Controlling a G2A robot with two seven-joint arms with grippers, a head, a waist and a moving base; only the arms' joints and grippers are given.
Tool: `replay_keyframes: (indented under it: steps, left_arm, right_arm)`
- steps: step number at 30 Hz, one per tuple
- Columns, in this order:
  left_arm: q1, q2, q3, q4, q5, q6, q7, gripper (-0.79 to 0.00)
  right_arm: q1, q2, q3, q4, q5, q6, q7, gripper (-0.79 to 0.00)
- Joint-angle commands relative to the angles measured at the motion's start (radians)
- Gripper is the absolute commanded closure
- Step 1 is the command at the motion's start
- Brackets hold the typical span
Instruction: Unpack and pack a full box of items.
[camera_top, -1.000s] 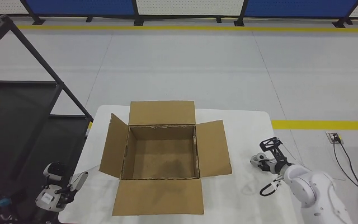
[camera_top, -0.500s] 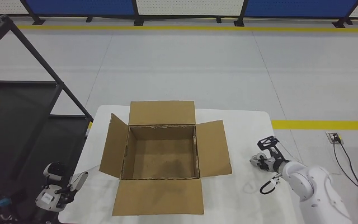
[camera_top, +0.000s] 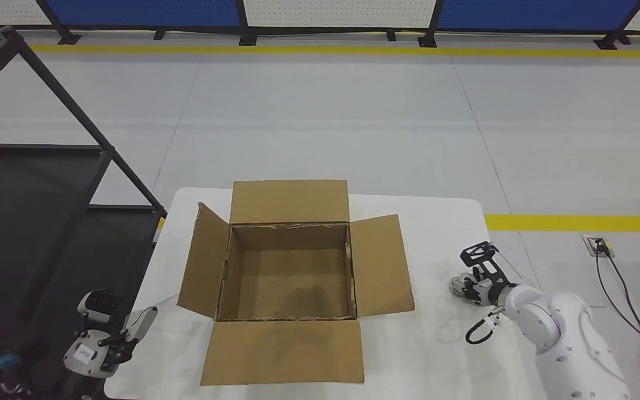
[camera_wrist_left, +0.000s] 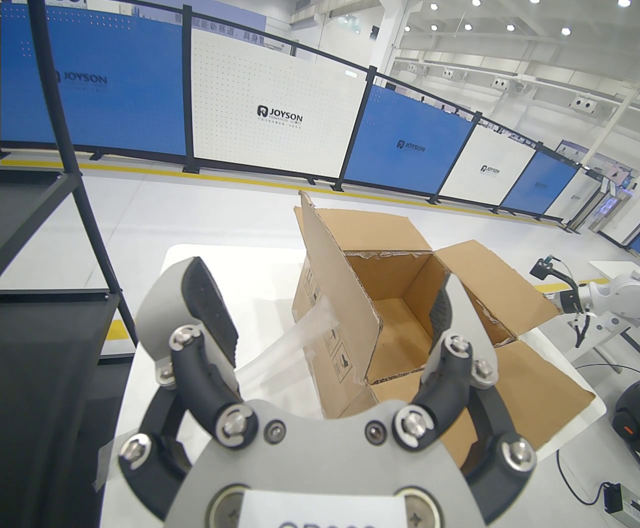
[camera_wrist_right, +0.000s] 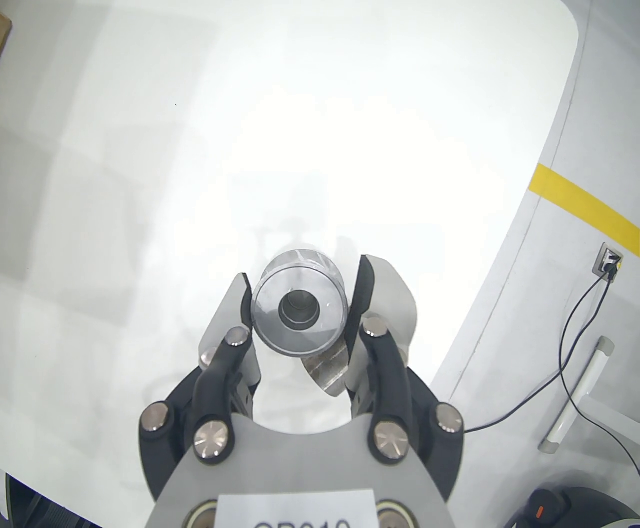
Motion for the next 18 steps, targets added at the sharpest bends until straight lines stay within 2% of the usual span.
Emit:
replay_keyframes:
  steps: [1,10,15,18]
  left_arm:
    - [0.0,0.0,0.0,0.0,0.0,0.0,0.0,-0.785]
    - [0.0,0.0,0.0,0.0,0.0,0.0,0.0,-0.785]
    - [0.0,0.0,0.0,0.0,0.0,0.0,0.0,-0.785]
    - [0.0,0.0,0.0,0.0,0.0,0.0,0.0,-0.785]
  right_arm:
    - [-0.011,0.004,0.009,-0.017,0.006,-0.002,-0.001,-0.785]
    - [-0.134,0.025,0.102,-0.153,-0.008,0.052,0.008,-0.785]
    - [-0.17,0.03,0.114,-0.17,-0.003,0.071,0.033,-0.785]
    - [-0.156,0.028,0.094,-0.143,0.007,0.1,0.035,-0.72]
